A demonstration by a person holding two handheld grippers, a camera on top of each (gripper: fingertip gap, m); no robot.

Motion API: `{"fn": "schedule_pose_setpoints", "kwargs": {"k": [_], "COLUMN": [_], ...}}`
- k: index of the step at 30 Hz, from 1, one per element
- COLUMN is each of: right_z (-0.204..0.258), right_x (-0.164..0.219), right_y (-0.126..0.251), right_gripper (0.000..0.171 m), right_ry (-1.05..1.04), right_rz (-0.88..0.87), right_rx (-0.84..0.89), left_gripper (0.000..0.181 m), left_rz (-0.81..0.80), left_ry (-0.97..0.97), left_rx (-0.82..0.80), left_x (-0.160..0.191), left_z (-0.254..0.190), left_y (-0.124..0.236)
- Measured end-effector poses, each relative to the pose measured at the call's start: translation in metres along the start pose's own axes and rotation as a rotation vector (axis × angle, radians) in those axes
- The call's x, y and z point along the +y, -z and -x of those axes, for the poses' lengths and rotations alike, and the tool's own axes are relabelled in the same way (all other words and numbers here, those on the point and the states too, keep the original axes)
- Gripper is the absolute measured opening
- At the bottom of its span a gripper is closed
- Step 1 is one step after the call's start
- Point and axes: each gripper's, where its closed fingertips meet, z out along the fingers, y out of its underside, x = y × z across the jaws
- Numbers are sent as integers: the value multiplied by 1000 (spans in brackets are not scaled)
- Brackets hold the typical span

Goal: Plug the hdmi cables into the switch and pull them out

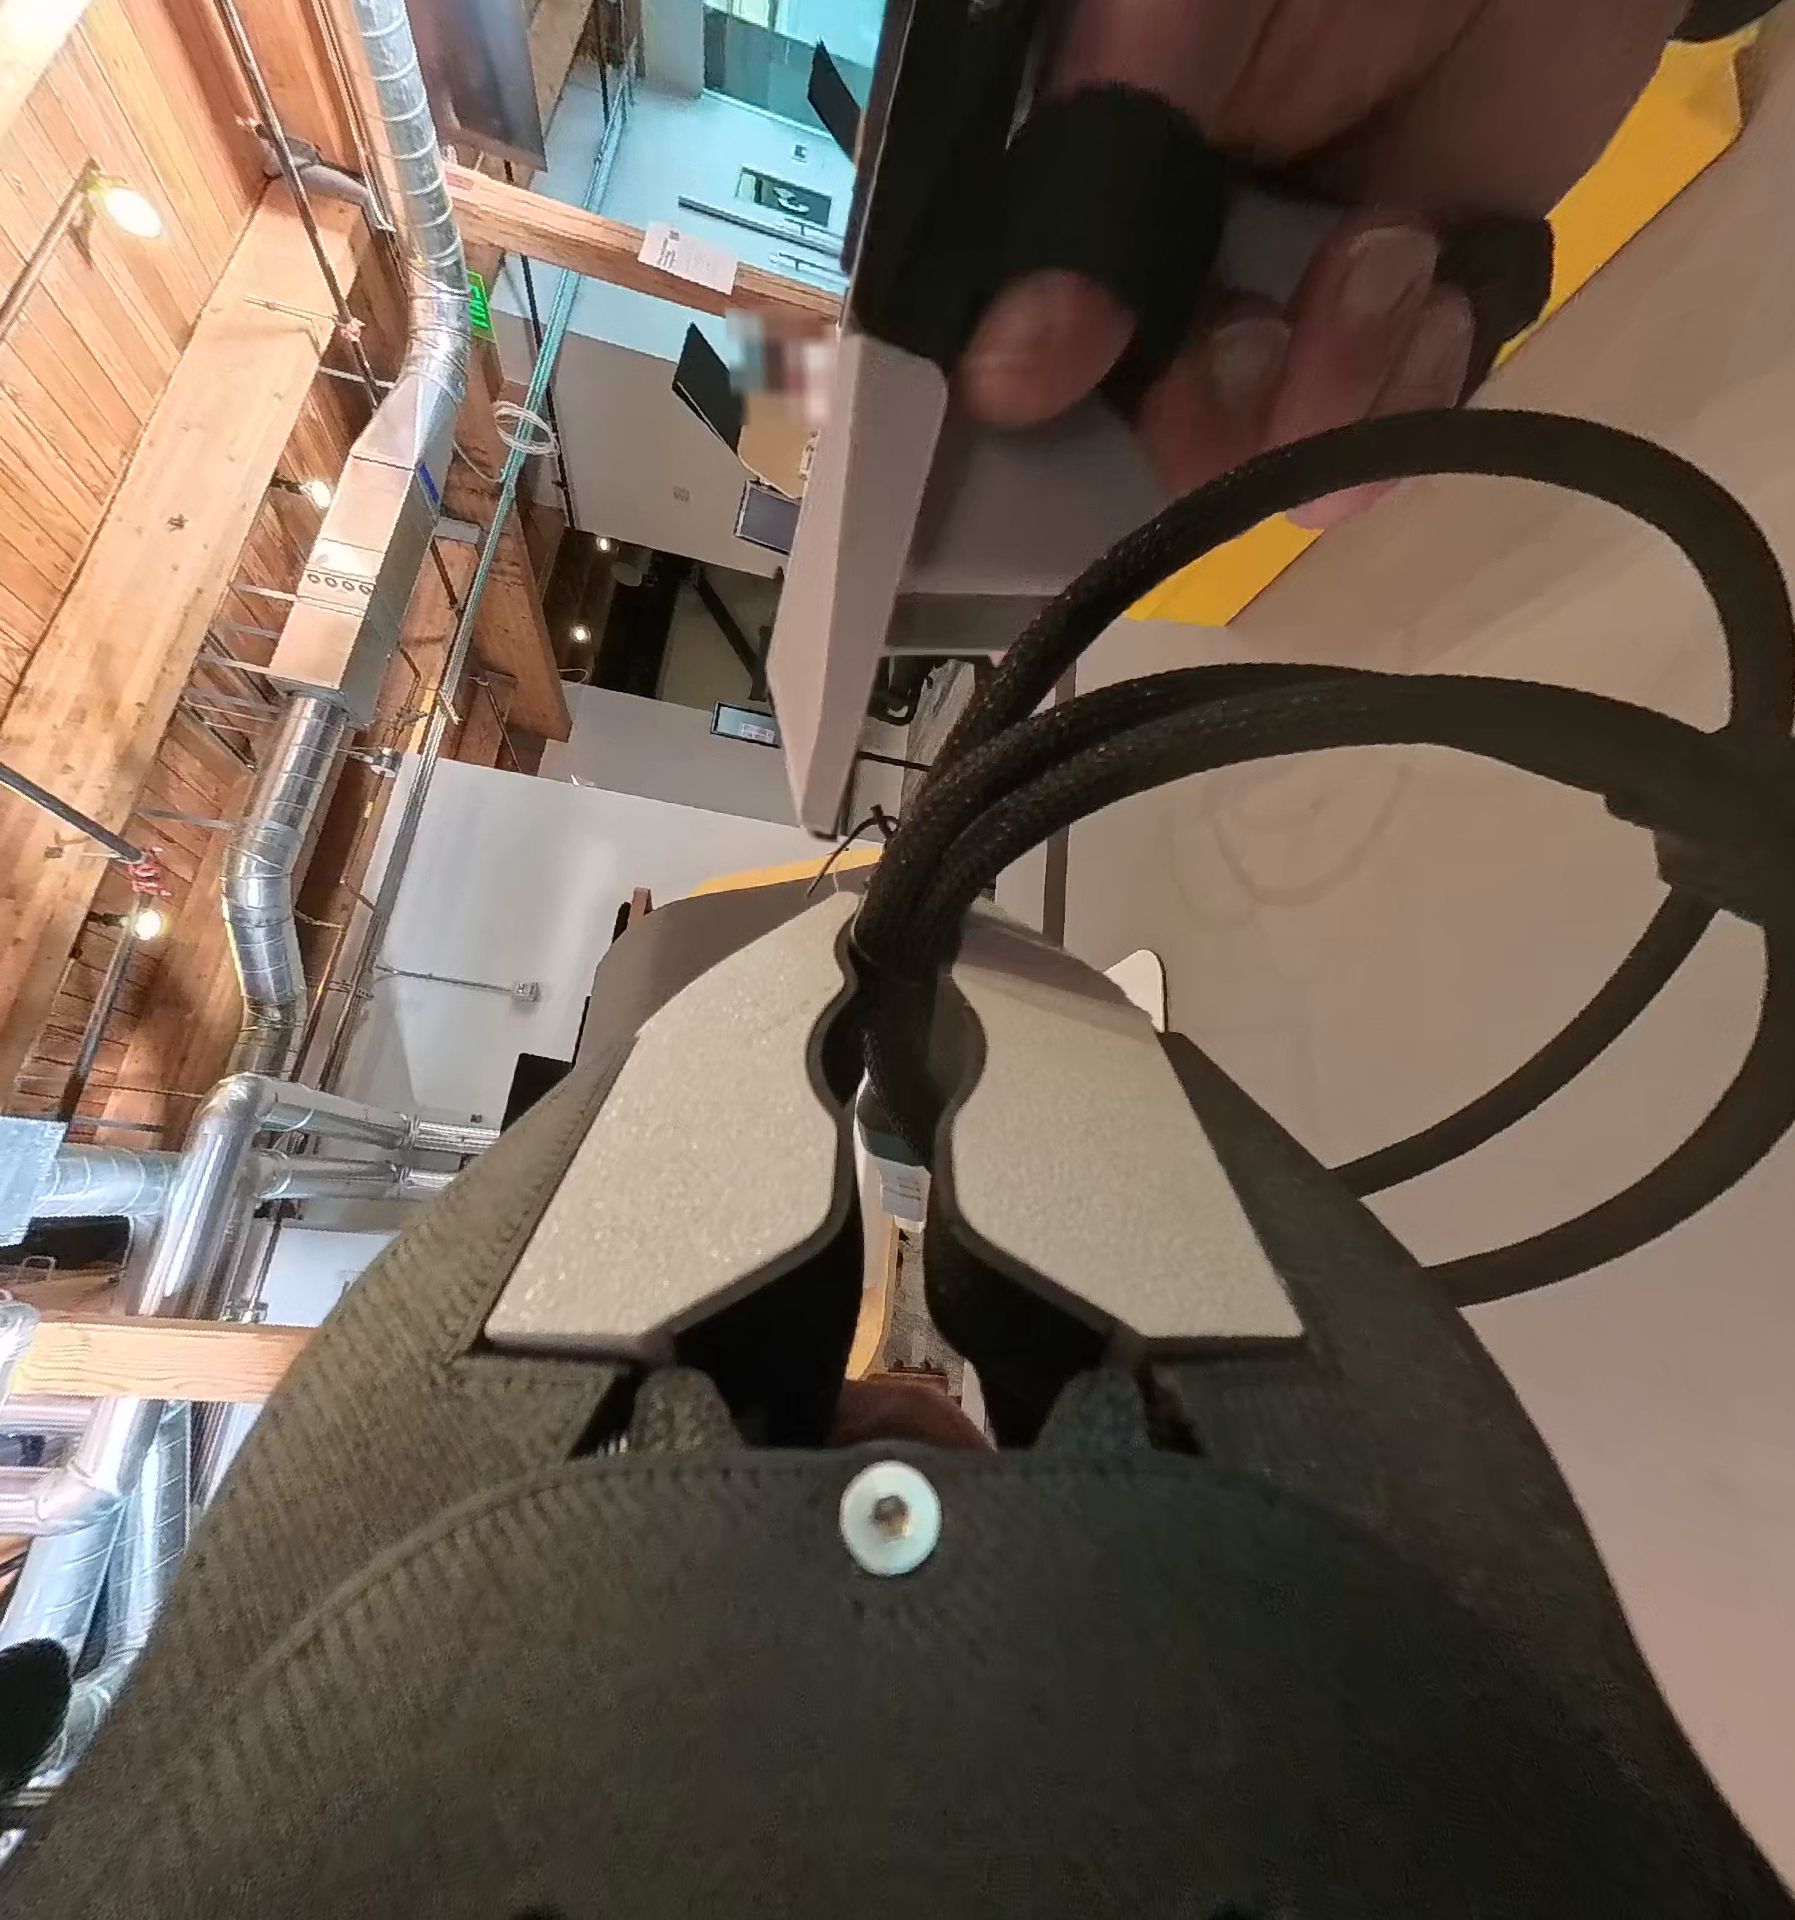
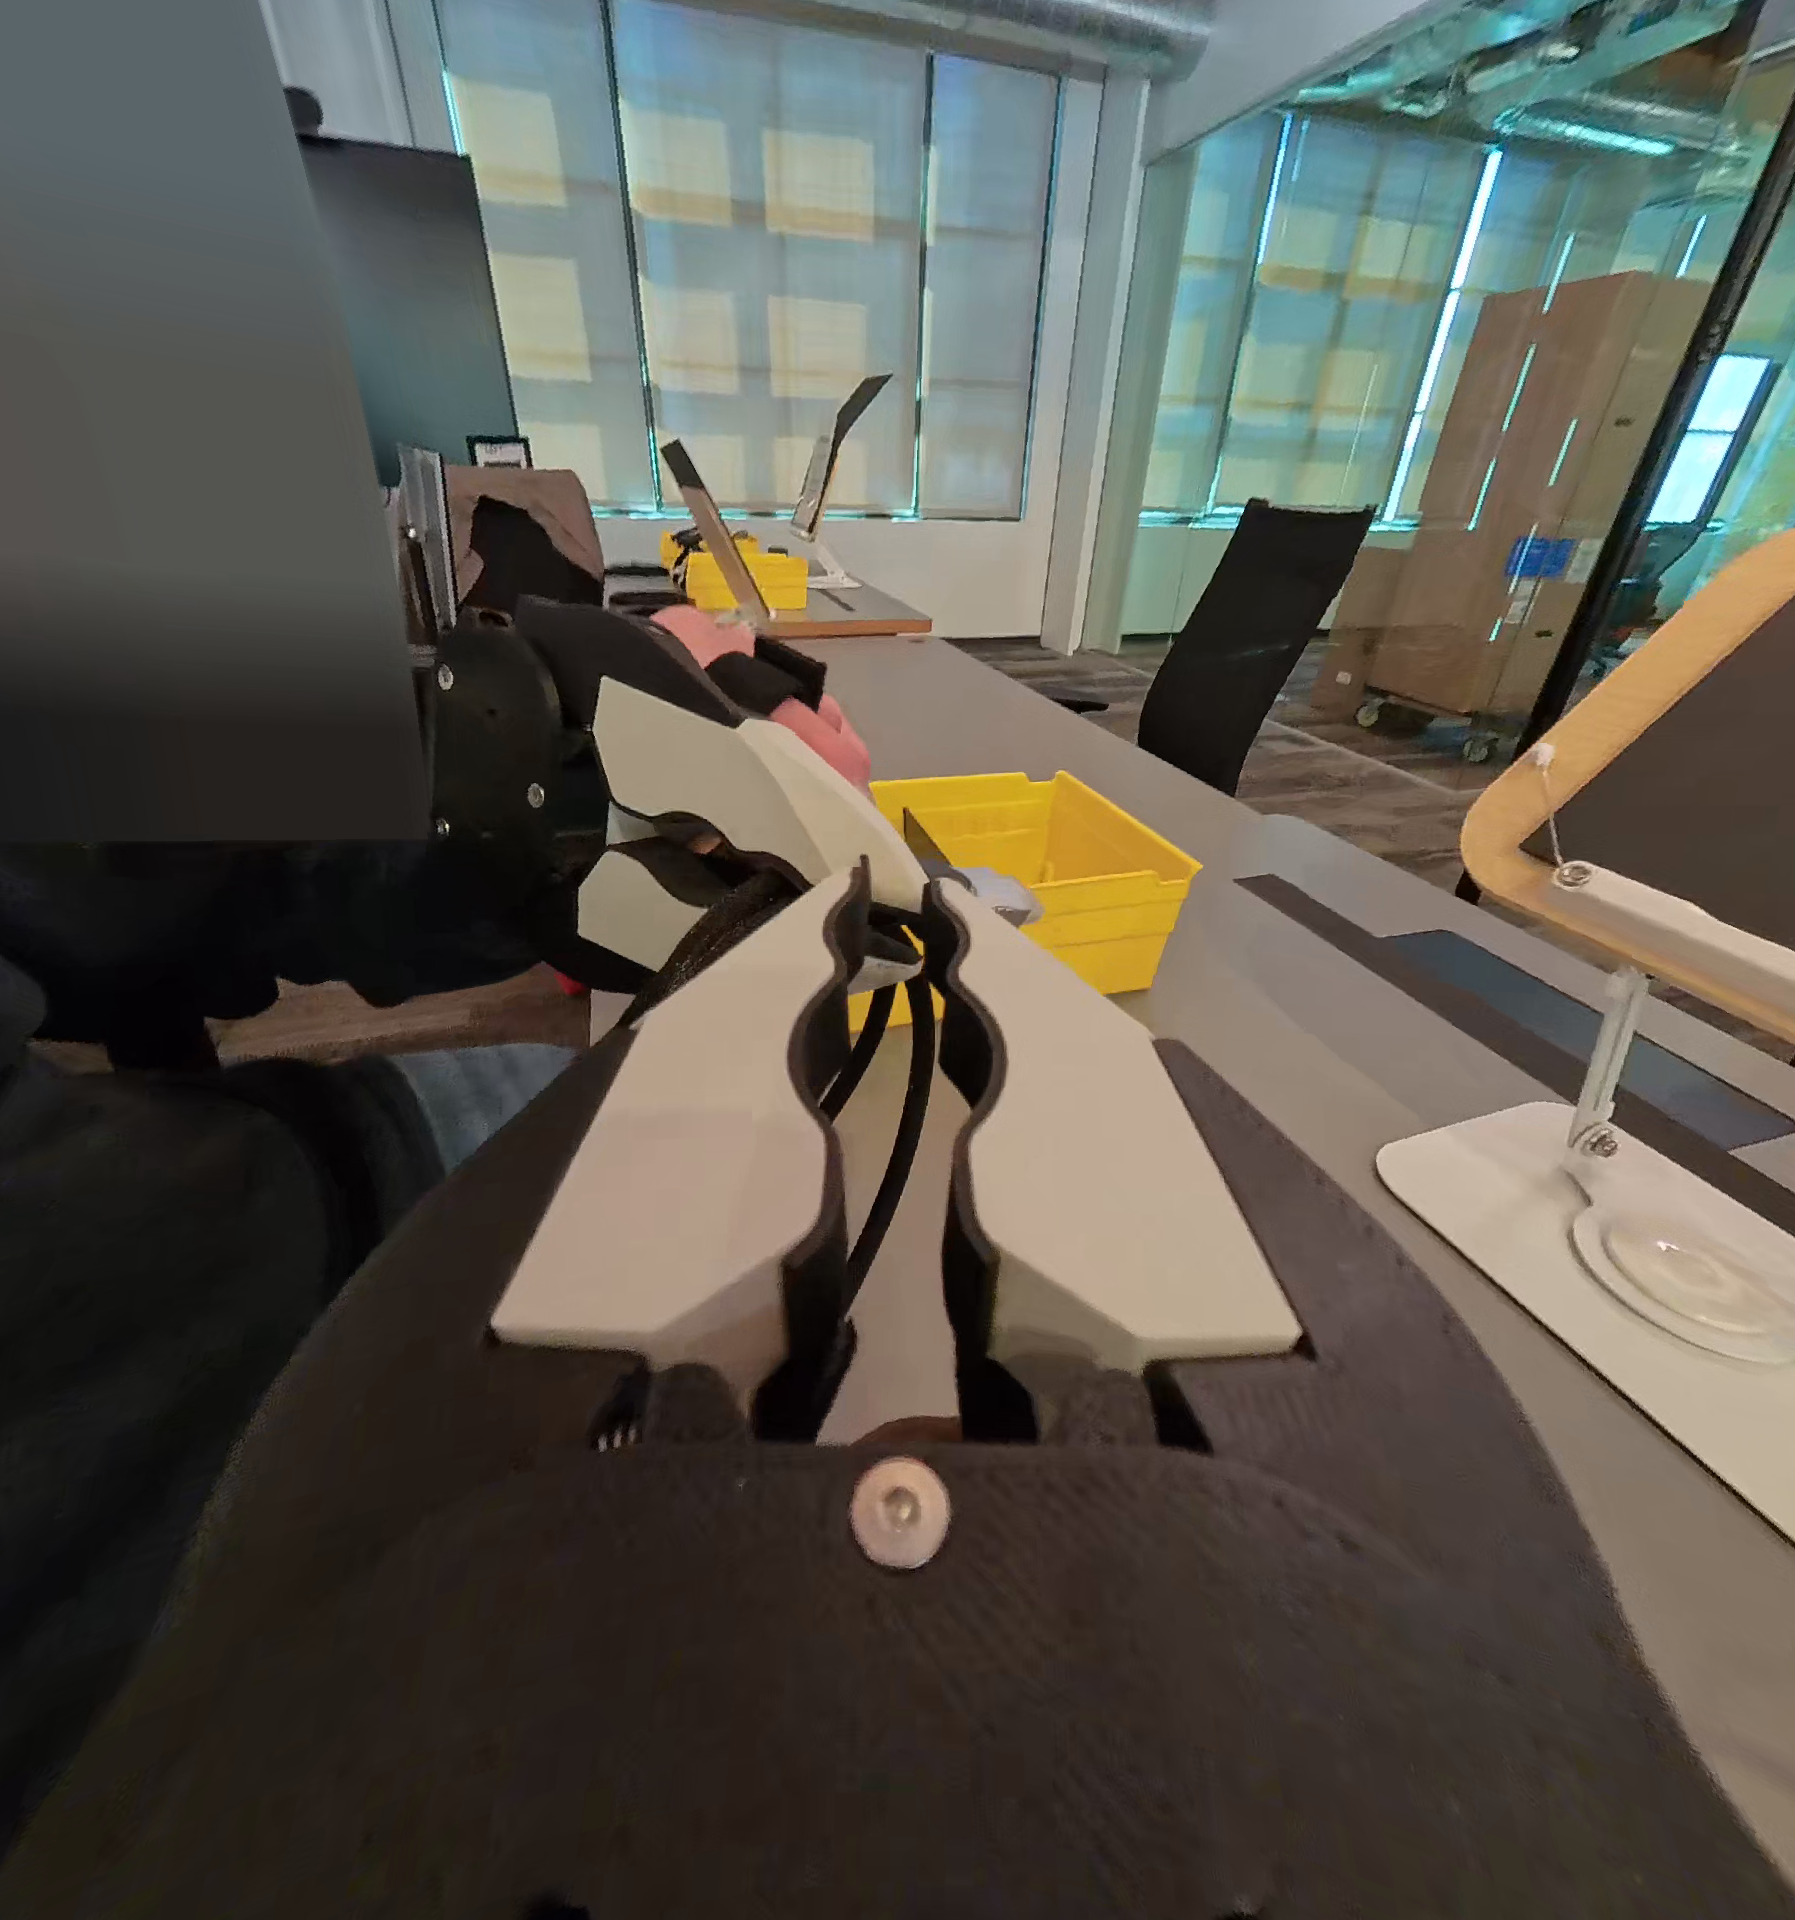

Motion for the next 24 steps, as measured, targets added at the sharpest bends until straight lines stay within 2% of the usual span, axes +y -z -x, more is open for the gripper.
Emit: {"fn": "schedule_pose_setpoints", "kwargs": {"k": [2,4,6,16,24], "right_z": [3,6,6,3,8], "right_x": [5,7,8,10,7], "right_y": [-2,-4,-5,-3,3], "right_gripper": [10,0,0,0,0], "right_ry": [5,-7,-25,-248,-258], "right_rz": [40,55,53,-43,-94], "right_rx": [-17,-44,-51,-92,-124], "left_gripper": [6,6,6,7,7], "left_rz": [-2,-2,-2,1,-12], "left_ry": [-4,-8,-9,-24,37], "left_rx": [1,5,4,-18,-12], "left_x": [-2,-2,-2,0,-1], "left_z": [-1,-2,-2,0,1], "left_y": [0,-1,0,0,-1]}}
